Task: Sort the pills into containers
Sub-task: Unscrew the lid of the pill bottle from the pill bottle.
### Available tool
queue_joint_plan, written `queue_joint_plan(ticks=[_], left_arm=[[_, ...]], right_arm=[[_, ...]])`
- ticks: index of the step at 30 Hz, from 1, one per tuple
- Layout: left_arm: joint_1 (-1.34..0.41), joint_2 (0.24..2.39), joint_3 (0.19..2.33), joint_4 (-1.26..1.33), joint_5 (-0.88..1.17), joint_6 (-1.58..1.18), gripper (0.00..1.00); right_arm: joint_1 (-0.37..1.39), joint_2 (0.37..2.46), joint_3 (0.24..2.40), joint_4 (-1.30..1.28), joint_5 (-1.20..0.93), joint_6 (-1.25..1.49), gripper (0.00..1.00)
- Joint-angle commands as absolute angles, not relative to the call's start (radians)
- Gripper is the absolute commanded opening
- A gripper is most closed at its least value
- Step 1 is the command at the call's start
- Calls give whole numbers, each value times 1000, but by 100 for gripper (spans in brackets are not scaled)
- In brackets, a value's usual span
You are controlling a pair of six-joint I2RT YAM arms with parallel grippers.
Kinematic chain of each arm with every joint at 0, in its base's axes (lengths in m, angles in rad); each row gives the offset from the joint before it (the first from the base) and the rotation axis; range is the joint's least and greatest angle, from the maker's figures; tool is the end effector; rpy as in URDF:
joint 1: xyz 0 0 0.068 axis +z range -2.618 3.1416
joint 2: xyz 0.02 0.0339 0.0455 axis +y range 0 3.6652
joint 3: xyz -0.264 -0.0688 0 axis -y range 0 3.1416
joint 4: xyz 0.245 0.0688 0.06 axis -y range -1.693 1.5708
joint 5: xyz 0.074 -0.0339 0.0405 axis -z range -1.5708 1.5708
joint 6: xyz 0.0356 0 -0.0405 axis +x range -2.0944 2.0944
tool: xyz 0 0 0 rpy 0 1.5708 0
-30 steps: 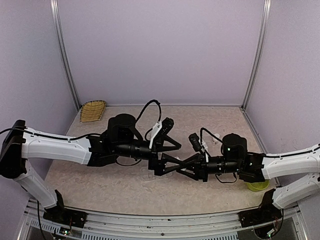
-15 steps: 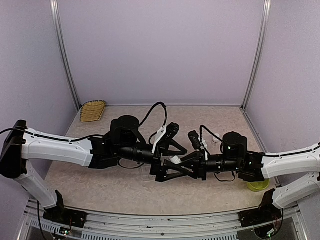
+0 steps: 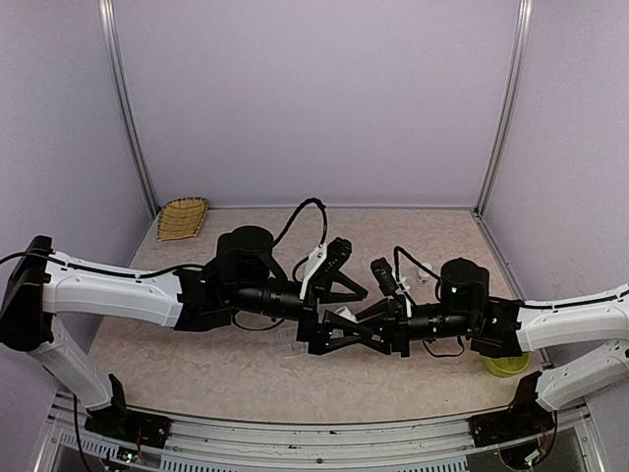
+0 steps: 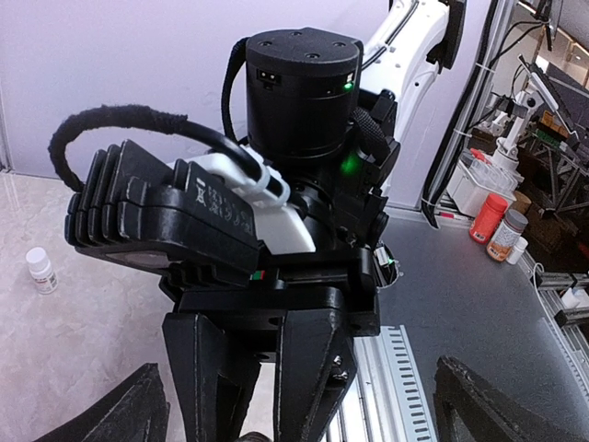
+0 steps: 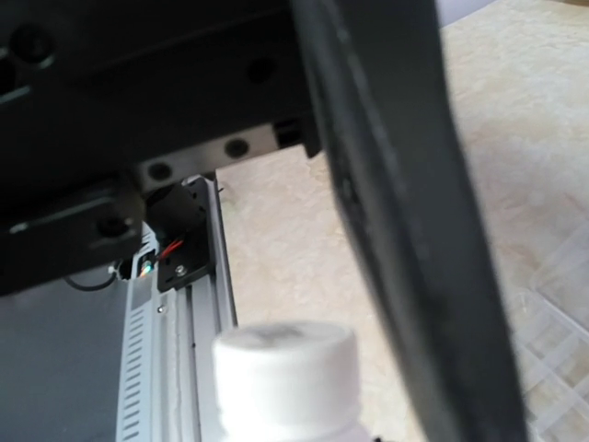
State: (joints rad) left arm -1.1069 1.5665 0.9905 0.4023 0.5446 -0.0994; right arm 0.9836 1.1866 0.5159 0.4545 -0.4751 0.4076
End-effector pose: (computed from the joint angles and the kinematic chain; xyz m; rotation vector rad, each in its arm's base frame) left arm 0.1445 -0.3301 0.2763 1.2879 1.4273 -1.3220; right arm 0.1269 0.2200 0.2303 -0.9235 1.7725 1.3757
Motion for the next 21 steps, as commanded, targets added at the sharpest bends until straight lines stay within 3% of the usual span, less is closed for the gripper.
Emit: queue_joint_plan(ticks=[1, 21], left_arm=[[-1104, 1577, 997, 393, 542, -92, 98], [-1104, 1536, 955, 390, 525, -68, 95]], right_arm=[[991, 1187, 526, 491, -495, 398, 32], [949, 1105, 481, 418, -279, 424, 33]])
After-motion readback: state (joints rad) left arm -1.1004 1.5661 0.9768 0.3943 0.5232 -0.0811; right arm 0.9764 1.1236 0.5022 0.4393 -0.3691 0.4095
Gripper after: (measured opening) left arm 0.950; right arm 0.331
